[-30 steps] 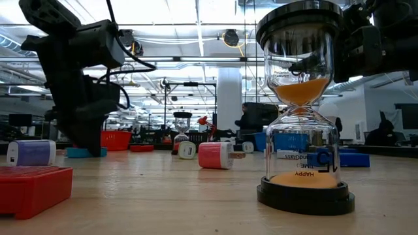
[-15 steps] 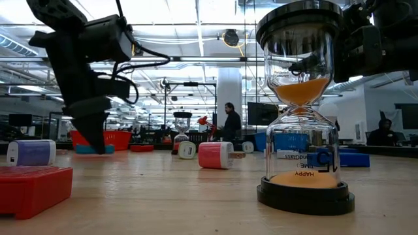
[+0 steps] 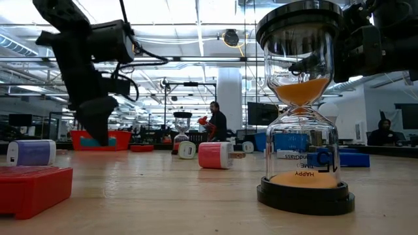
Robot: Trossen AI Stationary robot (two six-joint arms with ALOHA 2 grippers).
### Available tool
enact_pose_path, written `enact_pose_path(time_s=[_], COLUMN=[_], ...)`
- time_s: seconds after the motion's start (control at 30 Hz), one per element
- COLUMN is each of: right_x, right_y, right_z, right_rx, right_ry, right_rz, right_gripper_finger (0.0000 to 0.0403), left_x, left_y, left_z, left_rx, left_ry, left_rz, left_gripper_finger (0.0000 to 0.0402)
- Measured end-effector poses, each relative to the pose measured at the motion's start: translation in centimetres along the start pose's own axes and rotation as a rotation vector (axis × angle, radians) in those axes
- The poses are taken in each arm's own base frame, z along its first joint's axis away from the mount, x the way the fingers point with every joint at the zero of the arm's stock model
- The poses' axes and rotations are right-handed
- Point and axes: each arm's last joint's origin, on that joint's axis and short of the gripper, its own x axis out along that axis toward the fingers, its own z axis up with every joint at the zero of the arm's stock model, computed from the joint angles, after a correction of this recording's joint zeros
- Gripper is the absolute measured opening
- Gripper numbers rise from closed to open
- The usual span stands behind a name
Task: Pick & Place Office items
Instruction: Put the light blue digital clock into the red bin
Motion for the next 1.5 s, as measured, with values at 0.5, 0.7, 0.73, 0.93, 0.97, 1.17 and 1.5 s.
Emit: enact_pose_path(time_s=[0.5, 0.7, 0.73, 0.93, 0.97, 1.17, 1.5], right_x=[0.0, 0.0, 0.0, 0.0, 0.0, 0.0, 0.0], right_y=[0.0, 0.0, 0.0, 0.0, 0.0, 0.0, 0.0], right_z=[0.1, 0.1, 0.1, 0.1, 0.1, 0.1, 0.1], right_rx=[0.001, 0.001, 0.001, 0.001, 0.001, 0.001, 0.001], right_ry=[-0.007, -0.007, -0.007, -0.007, -0.007, -0.007, -0.006], right_rz=[-0.001, -0.001, -0.001, -0.001, -0.001, -0.001, -0.001], right_gripper_finger=[0.0004, 0.0004, 0.0004, 0.0004, 0.0004, 0.0004, 0.0004], left_x=[-5.0, -2.1, -1.6, 1.2, 1.5, 3.7, 6.1], left_y=[10.7, 15.6, 16.2, 18.9, 19.1, 19.9, 20.6], left_z=[7.6, 9.5, 9.4, 9.7, 9.7, 9.5, 9.1], left_rx=[-0.359, -0.507, -0.526, -0.641, -0.652, -0.678, -0.712], left_ry=[-0.186, -0.163, -0.147, -0.128, -0.128, -0.065, -0.012], left_rz=[0.178, 0.202, 0.207, 0.257, 0.257, 0.252, 0.269], left_gripper_finger=[0.0155, 0.0155, 0.0155, 0.0155, 0.0155, 0.0155, 0.0155])
